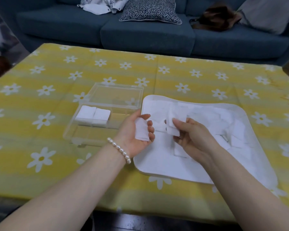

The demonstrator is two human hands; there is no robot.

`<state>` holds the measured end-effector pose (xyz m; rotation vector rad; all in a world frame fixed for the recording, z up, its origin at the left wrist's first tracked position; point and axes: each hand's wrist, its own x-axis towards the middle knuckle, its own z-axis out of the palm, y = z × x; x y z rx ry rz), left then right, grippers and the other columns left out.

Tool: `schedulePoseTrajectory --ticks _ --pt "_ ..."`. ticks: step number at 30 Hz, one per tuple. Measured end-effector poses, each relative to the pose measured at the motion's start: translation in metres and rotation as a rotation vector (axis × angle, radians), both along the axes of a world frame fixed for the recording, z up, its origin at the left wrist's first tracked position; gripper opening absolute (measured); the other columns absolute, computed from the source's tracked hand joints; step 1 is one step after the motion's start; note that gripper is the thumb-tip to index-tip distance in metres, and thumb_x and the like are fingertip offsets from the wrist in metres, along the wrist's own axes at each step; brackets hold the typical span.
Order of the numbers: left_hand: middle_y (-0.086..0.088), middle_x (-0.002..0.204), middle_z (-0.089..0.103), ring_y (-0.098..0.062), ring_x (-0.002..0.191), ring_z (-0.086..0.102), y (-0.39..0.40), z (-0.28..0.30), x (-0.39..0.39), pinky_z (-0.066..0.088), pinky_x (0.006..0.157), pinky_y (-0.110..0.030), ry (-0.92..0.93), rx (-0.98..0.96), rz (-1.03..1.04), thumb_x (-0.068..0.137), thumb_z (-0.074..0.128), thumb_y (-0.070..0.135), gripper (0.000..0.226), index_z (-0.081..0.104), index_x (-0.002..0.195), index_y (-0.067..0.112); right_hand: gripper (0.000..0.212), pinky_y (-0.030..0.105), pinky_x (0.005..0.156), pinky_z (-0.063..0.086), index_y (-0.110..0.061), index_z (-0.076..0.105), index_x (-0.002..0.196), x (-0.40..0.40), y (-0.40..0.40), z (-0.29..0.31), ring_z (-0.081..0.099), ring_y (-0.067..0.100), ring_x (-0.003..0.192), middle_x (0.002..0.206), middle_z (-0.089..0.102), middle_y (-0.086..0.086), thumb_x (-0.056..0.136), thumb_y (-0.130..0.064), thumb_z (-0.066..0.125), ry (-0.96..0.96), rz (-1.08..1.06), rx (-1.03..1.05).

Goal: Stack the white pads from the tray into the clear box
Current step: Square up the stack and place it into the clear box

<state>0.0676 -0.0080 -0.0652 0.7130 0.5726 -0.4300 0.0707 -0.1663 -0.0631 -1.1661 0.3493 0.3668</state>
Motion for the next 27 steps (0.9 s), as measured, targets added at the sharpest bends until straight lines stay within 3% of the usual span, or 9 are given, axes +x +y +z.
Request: schedulePoseTrajectory --ticks 2,7,10,13,16,19,21,23,27 --pt "-0.002 0.066 0.050 -0.013 0.054 0.045 -0.013 -0.005 -0.005 0.037 0.045 -0.018 -0.030 0.008 -0.004 0.093 0.047 0.048 0.035 0.052 0.084 0.014 0.018 0.025 0.071 0.044 -0.010 0.057 0.103 -0.005 0.004 0.001 0.061 0.017 0.080 0.102 0.066 0.012 0.085 -0.009 0.061 0.029 -0.004 0.042" --pt "-0.009 0.089 0.072 -0.018 0.073 0.070 -0.035 -0.005 -0.017 0.053 0.058 -0.024 -0.134 -0.051 -0.050 0.090 0.037 0.060 0.059 0.065 0.099 0.010 0.011 0.020 0.056 0.040 -0.012 0.059 0.083 -0.024 0.022 -0.005 0.057 0.010 0.064 0.076 0.065 -0.001 0.082 -0.016 0.069 -0.004 -0.013 -0.208" --pt "-0.011 0.084 0.072 -0.021 0.077 0.071 -0.038 -0.006 -0.023 0.053 0.077 -0.031 -0.061 -0.144 -0.021 0.089 0.041 0.062 0.060 0.066 0.095 0.007 0.013 0.012 0.052 0.044 -0.007 0.061 0.077 -0.035 0.031 -0.007 0.058 0.004 0.058 0.069 0.063 0.002 0.078 -0.011 0.073 -0.110 -0.079 -0.314" --pt "-0.008 0.061 0.064 -0.020 0.064 0.066 -0.037 -0.008 -0.023 0.052 0.077 -0.034 0.057 -0.177 0.046 0.089 0.047 0.058 0.050 0.058 0.083 0.009 0.021 0.005 0.067 0.038 -0.022 0.060 0.064 -0.043 0.038 -0.011 0.051 -0.007 0.073 0.079 0.057 -0.016 0.073 -0.013 0.076 -0.369 -0.006 -0.687" --pt "-0.009 0.067 0.064 -0.023 0.063 0.066 -0.033 -0.007 -0.023 0.052 0.076 -0.035 0.051 -0.212 0.022 0.091 0.048 0.053 0.046 0.057 0.083 0.009 0.033 0.019 0.089 0.033 -0.039 0.052 0.062 -0.046 0.040 -0.012 0.037 0.006 0.099 0.093 0.043 -0.024 0.071 -0.021 0.078 -0.545 -0.035 -0.946" --pt "-0.009 0.074 0.067 -0.020 0.059 0.065 -0.027 -0.005 -0.021 0.053 0.064 -0.028 0.006 -0.197 -0.038 0.092 0.049 0.047 0.042 0.062 0.094 0.008 0.022 0.020 0.084 0.036 -0.028 0.059 0.064 -0.039 0.033 -0.004 0.046 0.008 0.099 0.095 0.051 -0.014 0.073 -0.018 0.077 -0.456 -0.080 -0.734" --pt "-0.009 0.076 0.065 -0.017 0.054 0.061 -0.022 -0.007 -0.016 0.051 0.055 -0.024 -0.010 -0.180 -0.017 0.092 0.050 0.044 0.036 0.060 0.098 0.010 0.013 0.024 0.072 0.041 -0.013 0.063 0.071 -0.027 0.022 0.003 0.056 0.011 0.079 0.084 0.061 0.000 0.076 -0.013 0.075 -0.364 -0.170 -0.488" --pt "-0.009 0.072 0.060 -0.016 0.049 0.055 -0.015 -0.007 -0.010 0.049 0.048 -0.021 -0.005 -0.167 0.036 0.092 0.049 0.045 0.035 0.057 0.091 0.012 0.013 0.025 0.060 0.041 -0.010 0.060 0.072 -0.013 0.003 0.010 0.055 0.013 0.062 0.067 0.060 0.002 0.079 -0.009 0.071 -0.286 -0.244 -0.336" --pt "-0.009 0.074 0.058 -0.015 0.048 0.053 -0.001 0.000 0.001 0.048 0.047 -0.019 -0.060 -0.170 0.080 0.094 0.036 0.056 0.049 0.057 0.090 0.011 0.017 0.024 0.048 0.036 -0.011 0.056 0.077 0.000 -0.030 0.006 0.055 0.015 0.050 0.061 0.059 0.003 0.078 0.000 0.069 -0.101 -0.083 -0.360"
